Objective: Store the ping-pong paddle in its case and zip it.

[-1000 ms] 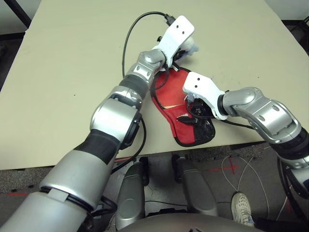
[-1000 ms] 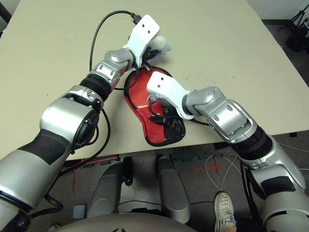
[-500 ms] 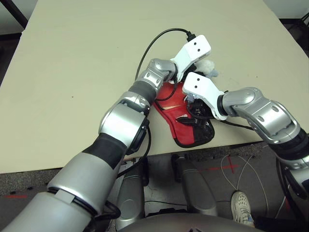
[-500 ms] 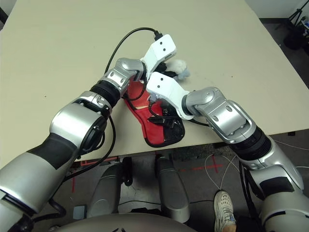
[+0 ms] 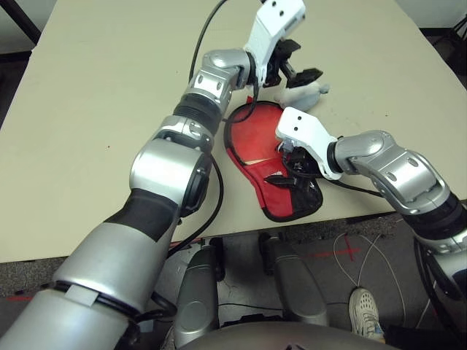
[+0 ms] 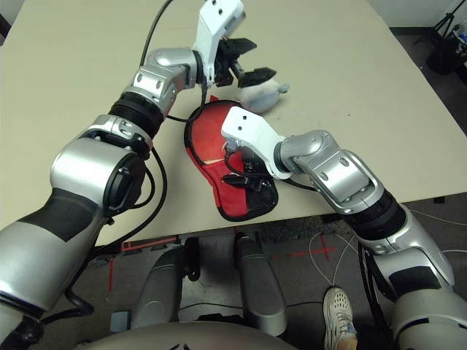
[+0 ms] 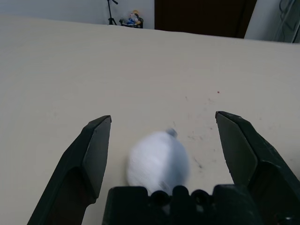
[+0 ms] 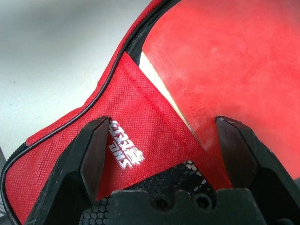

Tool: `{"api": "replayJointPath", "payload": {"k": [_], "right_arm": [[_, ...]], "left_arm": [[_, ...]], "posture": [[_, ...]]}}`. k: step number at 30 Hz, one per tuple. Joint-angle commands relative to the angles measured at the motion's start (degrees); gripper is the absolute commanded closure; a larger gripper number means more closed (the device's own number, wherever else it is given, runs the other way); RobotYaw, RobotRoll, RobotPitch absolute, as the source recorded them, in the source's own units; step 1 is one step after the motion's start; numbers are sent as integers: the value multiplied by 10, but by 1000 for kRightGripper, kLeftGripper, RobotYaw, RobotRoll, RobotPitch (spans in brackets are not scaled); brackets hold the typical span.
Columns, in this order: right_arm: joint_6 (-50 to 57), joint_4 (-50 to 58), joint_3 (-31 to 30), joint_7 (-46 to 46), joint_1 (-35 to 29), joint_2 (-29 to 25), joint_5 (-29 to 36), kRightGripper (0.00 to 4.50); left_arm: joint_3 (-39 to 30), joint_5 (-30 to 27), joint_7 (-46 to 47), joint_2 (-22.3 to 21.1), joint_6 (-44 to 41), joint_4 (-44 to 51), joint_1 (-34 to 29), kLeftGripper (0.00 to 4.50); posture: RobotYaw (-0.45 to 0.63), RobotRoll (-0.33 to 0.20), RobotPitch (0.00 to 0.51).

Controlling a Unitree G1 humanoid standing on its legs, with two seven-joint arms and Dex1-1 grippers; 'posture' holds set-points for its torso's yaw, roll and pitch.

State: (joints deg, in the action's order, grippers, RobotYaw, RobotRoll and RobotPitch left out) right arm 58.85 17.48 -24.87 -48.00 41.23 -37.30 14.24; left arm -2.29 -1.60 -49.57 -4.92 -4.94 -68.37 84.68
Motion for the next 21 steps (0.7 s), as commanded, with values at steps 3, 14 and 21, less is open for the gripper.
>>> {"api": "replayJointPath", "payload": {"k": [3, 14, 21], "right_arm": [[13, -63, -39, 5, -26, 10, -16, 0], [35, -54, 0, -17, 6, -16, 3, 0], [72, -137, 84, -56, 167, -43, 44, 0]], "left_arm": [[53, 29, -67, -28, -30, 39, -60, 44], [136, 59, -98, -71, -117, 181, -194, 44], [164, 70, -92, -68, -149, 209, -218, 44]], "posture": [[-9, 0, 283], [-25, 0, 279], [-38, 0, 280]]}}
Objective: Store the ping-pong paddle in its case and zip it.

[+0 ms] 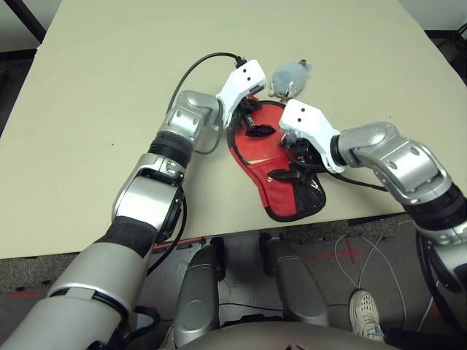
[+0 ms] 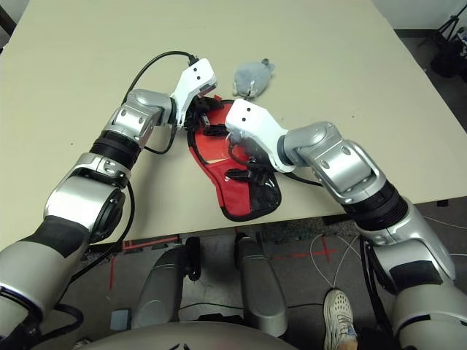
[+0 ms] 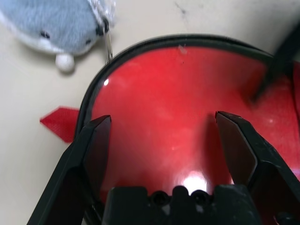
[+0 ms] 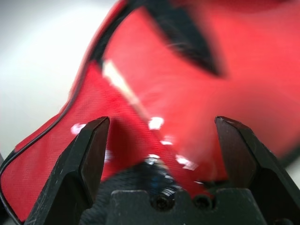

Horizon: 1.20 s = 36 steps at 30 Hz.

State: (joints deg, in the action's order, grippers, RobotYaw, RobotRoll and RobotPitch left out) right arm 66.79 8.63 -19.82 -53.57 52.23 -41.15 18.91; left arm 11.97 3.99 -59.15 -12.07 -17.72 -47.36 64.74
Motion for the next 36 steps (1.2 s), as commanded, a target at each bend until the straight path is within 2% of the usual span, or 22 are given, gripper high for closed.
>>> {"api": "replayJointPath", "payload": {"k": [1, 6, 16, 20, 27, 30, 36], "right_arm": [[-18, -82, 38, 11, 83, 0, -14, 0], [-147, -311, 50, 116, 192, 58, -103, 0], [-377, -662, 52, 170, 276, 172, -200, 0], [-424, -750, 62, 194, 288, 197, -222, 0], [-430, -805, 66, 206, 289, 204, -254, 0], [-428, -809, 67, 217, 291, 203, -267, 605], [-430, -807, 77, 235, 291, 202, -282, 2757]], "left_arm": [[24, 15, 6, 5, -23, -1, -21, 44], [35, 16, 10, 14, -30, 6, -29, 44], [40, 12, 18, 27, -43, 31, -46, 44], [37, 8, 20, 27, -59, 55, -56, 44], [36, 8, 26, 19, -75, 78, -67, 44], [36, 8, 27, 18, -79, 83, -70, 0], [39, 9, 30, 21, -80, 79, -68, 0]], "posture": [[-40, 0, 280], [-45, 0, 278], [-7, 0, 261], [18, 0, 258], [42, 0, 254], [41, 0, 252], [26, 0, 249]]}}
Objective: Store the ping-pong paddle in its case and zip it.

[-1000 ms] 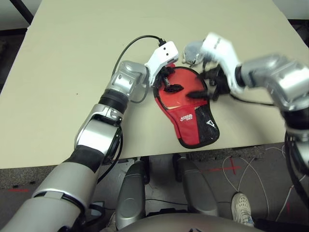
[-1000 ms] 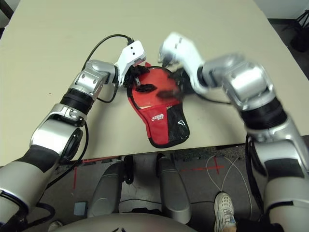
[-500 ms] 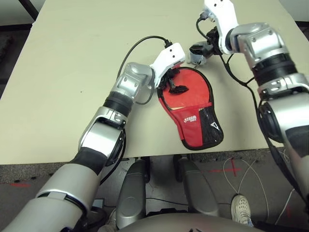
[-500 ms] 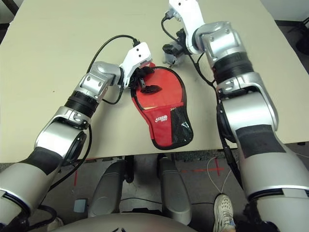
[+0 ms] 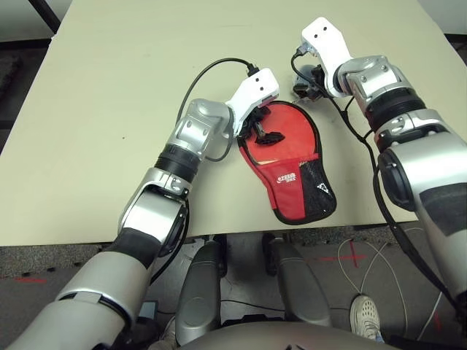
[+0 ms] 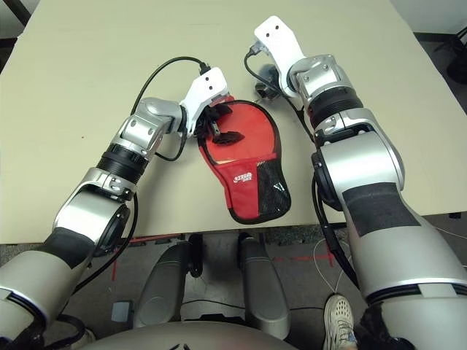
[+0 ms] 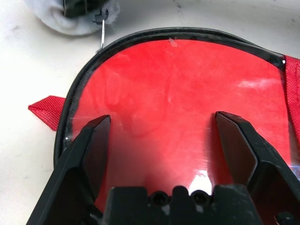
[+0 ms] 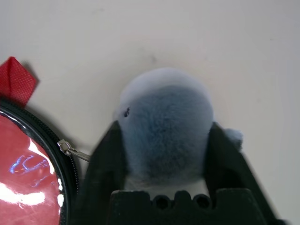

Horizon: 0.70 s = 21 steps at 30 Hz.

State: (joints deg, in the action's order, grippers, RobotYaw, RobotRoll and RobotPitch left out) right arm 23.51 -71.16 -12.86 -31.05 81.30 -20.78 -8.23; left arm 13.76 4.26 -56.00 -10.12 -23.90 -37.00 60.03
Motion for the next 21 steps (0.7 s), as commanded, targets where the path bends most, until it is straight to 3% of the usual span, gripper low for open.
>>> {"api": "replayJointPath", "payload": {"k": [1, 5, 13, 21], "right_arm": [[2, -9, 8, 11, 1, -2, -12, 3096], [-2, -1, -2, 4, 0, -13, -28, 4141], [14, 81, -63, -111, -31, -82, -89, 4196], [73, 337, -99, -250, -150, -214, -119, 4197]], "left_arm": [[21, 6, -2, 3, -18, -27, -19, 0], [24, 7, -2, 7, -14, -41, -12, 0], [24, 9, 2, 14, -7, -70, 5, 0], [25, 9, 0, 22, -4, -83, 8, 0]], "posture": [[23, 0, 250], [11, 0, 250], [-8, 0, 261], [-44, 0, 275]]}}
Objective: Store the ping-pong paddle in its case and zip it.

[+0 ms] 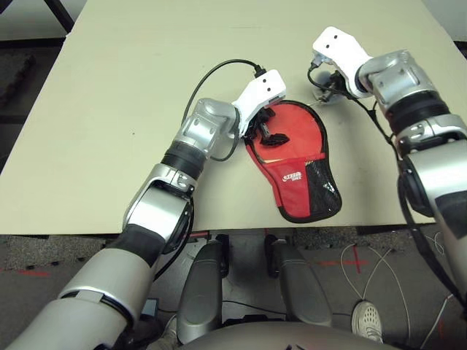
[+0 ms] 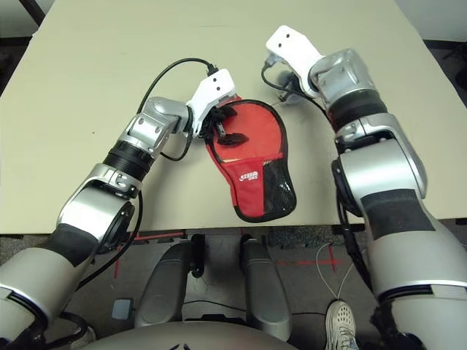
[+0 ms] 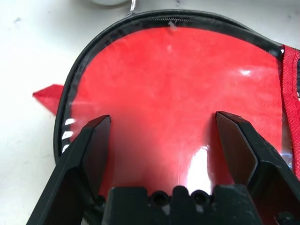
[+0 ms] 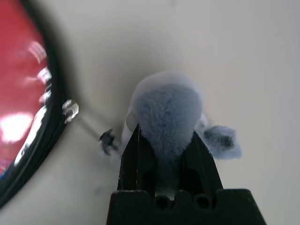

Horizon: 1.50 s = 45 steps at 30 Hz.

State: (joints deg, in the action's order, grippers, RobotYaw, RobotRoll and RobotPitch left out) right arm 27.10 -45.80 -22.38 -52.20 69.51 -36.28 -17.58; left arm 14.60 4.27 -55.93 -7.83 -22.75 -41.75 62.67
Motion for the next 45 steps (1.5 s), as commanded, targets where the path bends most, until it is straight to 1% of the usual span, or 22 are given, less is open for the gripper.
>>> {"api": "replayJointPath", "payload": {"k": [1, 3, 6, 10, 13, 16, 24, 28, 31, 35, 40, 45], "right_arm": [[54, 133, -3, -58, -57, -77, -23, 4197], [87, 215, 0, -90, -96, -105, -18, 4197], [123, 298, 7, -114, -136, -131, -14, 4197], [161, 358, 19, -121, -167, -142, -5, 4197], [172, 361, 27, -101, -171, -130, 3, 4197], [167, 342, 31, -74, -162, -111, 7, 4197], [159, 315, 29, -46, -150, -79, 12, 4197], [161, 313, 29, -38, -148, -67, 14, 4197], [161, 318, 29, -36, -150, -66, 14, 4197], [166, 342, 30, -42, -162, -78, 14, 4197], [195, 436, 51, -55, -224, -121, 29, 4197], [239, 488, 90, -12, -272, -121, 41, 4197]], "left_arm": [[17, 9, -1, 1, -15, -38, -19, 0], [18, 9, -2, 3, -15, -41, -18, 0], [18, 10, -3, 5, -12, -47, -16, 0], [18, 11, -2, 9, -7, -59, -11, 0], [21, 12, -5, 14, -5, -68, -8, 0], [33, 19, -23, 17, 14, -80, 3, 0], [56, 35, -77, 14, 80, -130, 70, 0], [62, 34, -109, 25, 94, -137, 94, 0], [69, 39, -123, 34, 96, -143, 100, 0], [80, 51, -117, 43, 97, -161, 100, 0], [85, 61, -113, 63, 79, -195, 103, 0], [98, 67, -139, 66, 70, -194, 89, 0]], "posture": [[-47, 0, 276], [-54, 0, 279], [-66, 0, 282], [-79, 0, 285], [-79, 0, 287], [-75, 0, 288], [-69, 0, 284], [-75, 0, 281], [-75, 0, 280], [-80, 0, 282], [-95, 0, 290], [-107, 0, 294]]}}
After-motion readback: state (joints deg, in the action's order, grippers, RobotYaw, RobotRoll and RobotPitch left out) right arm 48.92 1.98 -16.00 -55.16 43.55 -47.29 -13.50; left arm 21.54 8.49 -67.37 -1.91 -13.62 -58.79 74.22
